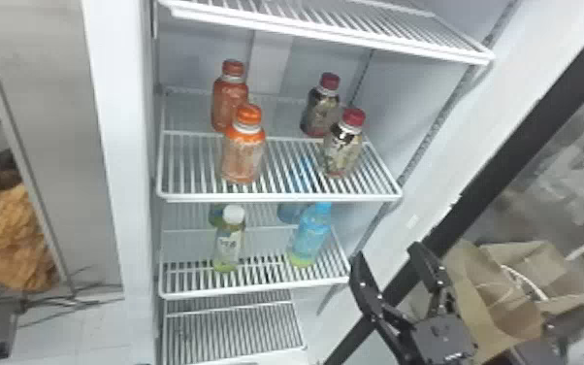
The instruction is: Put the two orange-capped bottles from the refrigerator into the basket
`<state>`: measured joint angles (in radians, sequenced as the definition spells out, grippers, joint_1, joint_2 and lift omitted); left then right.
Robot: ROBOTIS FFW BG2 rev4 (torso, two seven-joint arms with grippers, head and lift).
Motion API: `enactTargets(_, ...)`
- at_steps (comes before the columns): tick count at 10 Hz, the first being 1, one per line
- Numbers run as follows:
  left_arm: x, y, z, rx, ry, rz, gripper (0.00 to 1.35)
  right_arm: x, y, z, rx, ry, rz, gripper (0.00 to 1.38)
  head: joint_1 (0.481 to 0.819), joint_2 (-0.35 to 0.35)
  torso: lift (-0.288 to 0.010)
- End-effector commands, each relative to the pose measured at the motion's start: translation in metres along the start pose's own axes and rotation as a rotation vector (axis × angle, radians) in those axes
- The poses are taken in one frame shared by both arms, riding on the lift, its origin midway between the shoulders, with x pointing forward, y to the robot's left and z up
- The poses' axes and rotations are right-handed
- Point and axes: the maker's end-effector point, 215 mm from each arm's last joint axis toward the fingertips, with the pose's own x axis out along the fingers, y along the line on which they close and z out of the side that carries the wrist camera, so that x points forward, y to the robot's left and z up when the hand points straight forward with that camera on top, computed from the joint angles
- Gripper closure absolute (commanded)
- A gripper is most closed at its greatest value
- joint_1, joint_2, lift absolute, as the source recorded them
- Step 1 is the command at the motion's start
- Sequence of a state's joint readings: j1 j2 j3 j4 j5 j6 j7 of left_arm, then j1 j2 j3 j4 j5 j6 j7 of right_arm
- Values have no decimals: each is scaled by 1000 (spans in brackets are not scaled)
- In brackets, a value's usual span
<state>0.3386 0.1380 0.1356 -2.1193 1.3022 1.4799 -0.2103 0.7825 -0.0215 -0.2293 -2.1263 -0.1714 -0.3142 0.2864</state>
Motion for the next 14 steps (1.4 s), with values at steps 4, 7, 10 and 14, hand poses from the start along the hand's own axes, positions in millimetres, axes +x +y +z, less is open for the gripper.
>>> enactTargets(4,0,0,-1,-2,1,0,1207,1,0,-2,0,2,0,248,695,-350,-40)
enactTargets(7,0,0,-1,-2,1,0,1207,2,2,-1,4,-1,6,246,695,-350,-40)
enactTargets(10,1,0,-1,0,2,-1,1207,21,13,-6,36,-25,52,242,695,-350,-40)
enactTargets(14,2,-1,-1,2,4,-3,1207,75,69,12,159,-125,187,243,695,-350,-40)
